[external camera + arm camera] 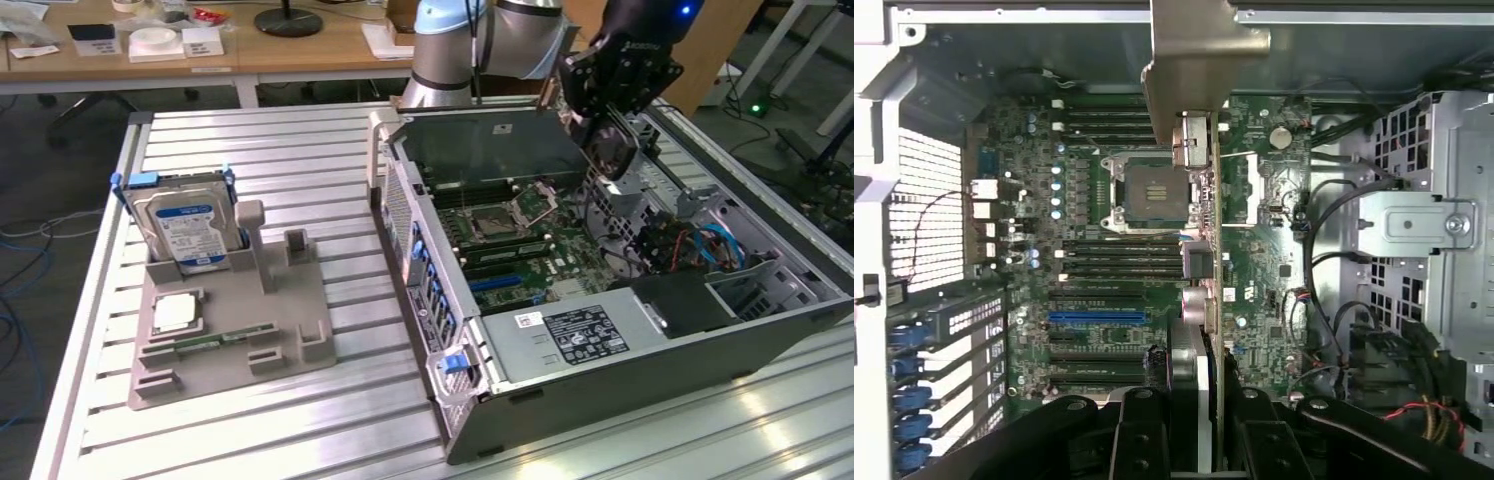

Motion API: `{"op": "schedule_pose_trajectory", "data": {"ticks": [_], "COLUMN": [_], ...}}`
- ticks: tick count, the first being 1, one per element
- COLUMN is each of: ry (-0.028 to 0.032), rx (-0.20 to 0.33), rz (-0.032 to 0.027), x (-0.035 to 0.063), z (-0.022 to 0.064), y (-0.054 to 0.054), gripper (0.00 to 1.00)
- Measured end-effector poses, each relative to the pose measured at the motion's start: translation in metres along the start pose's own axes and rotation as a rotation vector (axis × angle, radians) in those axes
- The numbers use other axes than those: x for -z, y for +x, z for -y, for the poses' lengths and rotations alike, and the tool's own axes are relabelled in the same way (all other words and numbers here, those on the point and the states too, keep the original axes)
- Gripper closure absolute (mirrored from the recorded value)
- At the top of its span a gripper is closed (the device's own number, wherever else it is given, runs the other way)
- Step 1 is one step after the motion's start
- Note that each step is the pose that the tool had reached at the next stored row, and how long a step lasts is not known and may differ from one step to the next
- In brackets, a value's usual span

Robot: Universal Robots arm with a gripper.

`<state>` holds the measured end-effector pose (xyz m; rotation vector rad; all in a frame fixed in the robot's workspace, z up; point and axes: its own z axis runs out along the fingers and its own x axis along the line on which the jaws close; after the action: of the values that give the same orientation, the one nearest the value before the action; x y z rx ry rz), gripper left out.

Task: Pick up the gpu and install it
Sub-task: 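Pick up the gpu and move the gpu toward the slot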

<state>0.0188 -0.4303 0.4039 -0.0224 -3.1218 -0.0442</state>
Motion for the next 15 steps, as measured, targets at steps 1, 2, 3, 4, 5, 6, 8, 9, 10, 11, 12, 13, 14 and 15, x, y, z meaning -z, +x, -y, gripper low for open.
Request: {"op": "schedule_pose_trajectory", "data": {"ticks": [1,2,3,4,5,6,8,9,10,11,12,13,14,15], "ry": [-0.0001,-0.0001,-0.0002,-0.0001,0.0001,-0.0001,0.0000,0.0000,0.0000,-0.0001,-0.0001,0.0000,0.0000,-0.0001], "rx": [0.000,0.000,0.000,0.000,0.000,0.000,0.000,0.000,0.000,0.000,0.000,0.000,0.000,0.000], "rz": [0.0001,0.0000,0.0001,0.0001,0.0000,0.0001,0.0000,0.0001,0.0001,0.0000,0.0001,0.0000,0.0000,0.0000], "x": [-0.0001,-0.0001,-0.0002,-0.0002,-0.0002,-0.0003,-0.0004,-0.0004,-0.0004,-0.0005,-0.0006,-0.0006,-0.0006,-0.0007], "z": [0.0000,-0.0001,-0.0001,-0.0001,-0.0001,-0.0001,-0.0002,-0.0002,-0.0002,-0.0003,-0.0003,-0.0003,-0.0003,-0.0004], "y": [-0.002,-0.004,-0.006,-0.007,-0.009,-0.011,-0.015,-0.017,-0.019,-0.020,-0.022,-0.024,-0.026,-0.028], "gripper": [0.72,0.72,0.72,0.72,0.72,0.72,0.72,0.72,0.72,0.72,0.72,0.72,0.72,0.72]}}
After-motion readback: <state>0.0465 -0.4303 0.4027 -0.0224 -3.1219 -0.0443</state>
